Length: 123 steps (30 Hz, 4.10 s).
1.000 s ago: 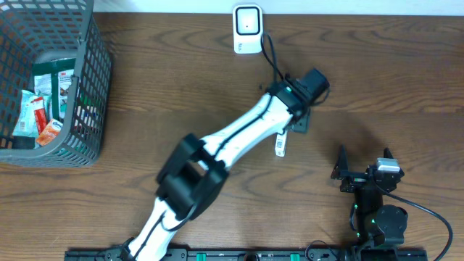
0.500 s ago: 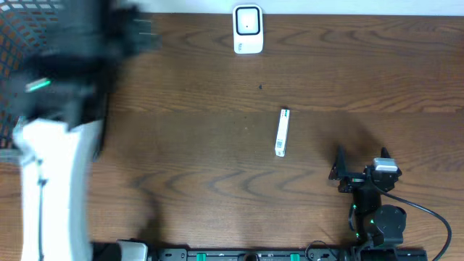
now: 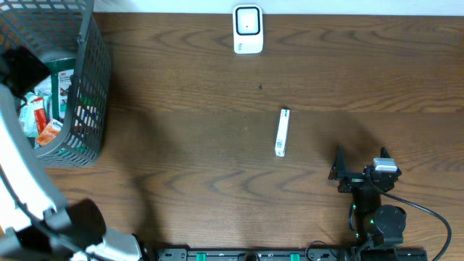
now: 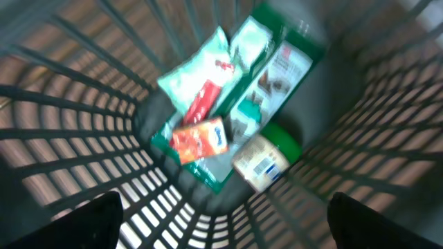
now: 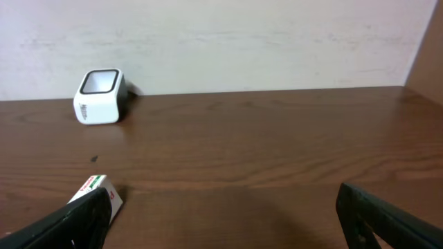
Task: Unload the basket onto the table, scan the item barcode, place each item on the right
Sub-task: 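Open the left gripper and move it back to the basket, then reach into the basket and grasp the green-lidded jar with the left gripper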
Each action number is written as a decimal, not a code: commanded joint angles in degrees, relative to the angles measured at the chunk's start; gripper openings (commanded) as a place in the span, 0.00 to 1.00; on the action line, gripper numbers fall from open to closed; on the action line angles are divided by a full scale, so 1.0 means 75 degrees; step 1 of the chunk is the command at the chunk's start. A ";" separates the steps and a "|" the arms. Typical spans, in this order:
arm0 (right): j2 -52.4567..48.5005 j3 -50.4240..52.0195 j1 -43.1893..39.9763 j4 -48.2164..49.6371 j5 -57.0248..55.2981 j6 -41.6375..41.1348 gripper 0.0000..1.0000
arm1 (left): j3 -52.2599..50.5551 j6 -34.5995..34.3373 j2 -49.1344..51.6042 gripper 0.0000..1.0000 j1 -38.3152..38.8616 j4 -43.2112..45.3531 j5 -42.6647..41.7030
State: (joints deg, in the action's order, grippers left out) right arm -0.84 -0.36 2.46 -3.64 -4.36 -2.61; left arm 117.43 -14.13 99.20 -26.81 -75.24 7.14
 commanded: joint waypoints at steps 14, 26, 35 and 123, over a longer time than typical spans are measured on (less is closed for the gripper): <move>0.0038 0.0006 0.0087 -0.0032 -0.0006 -0.0099 0.99 | -0.0050 -0.0711 0.0938 0.94 -0.0554 -0.2200 -0.0347; 0.0003 0.0006 0.0087 -0.0032 -0.0009 -0.0099 0.99 | -0.0050 -0.1026 -0.0149 0.94 -0.1562 -0.2506 -0.0149; 0.0003 0.0006 0.0087 -0.0032 -0.0009 -0.0099 0.99 | -0.0050 -0.1017 -0.0851 0.94 -0.1859 -0.2492 -0.0219; 0.0003 0.0006 0.0085 -0.0032 -0.0009 -0.0099 0.99 | -0.0504 0.1457 0.2873 0.94 -0.0245 -0.0169 -0.1862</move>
State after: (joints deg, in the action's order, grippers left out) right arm -0.86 -0.36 2.50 -3.66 -4.36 -2.61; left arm 113.80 -1.76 121.67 -28.45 -76.47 -7.16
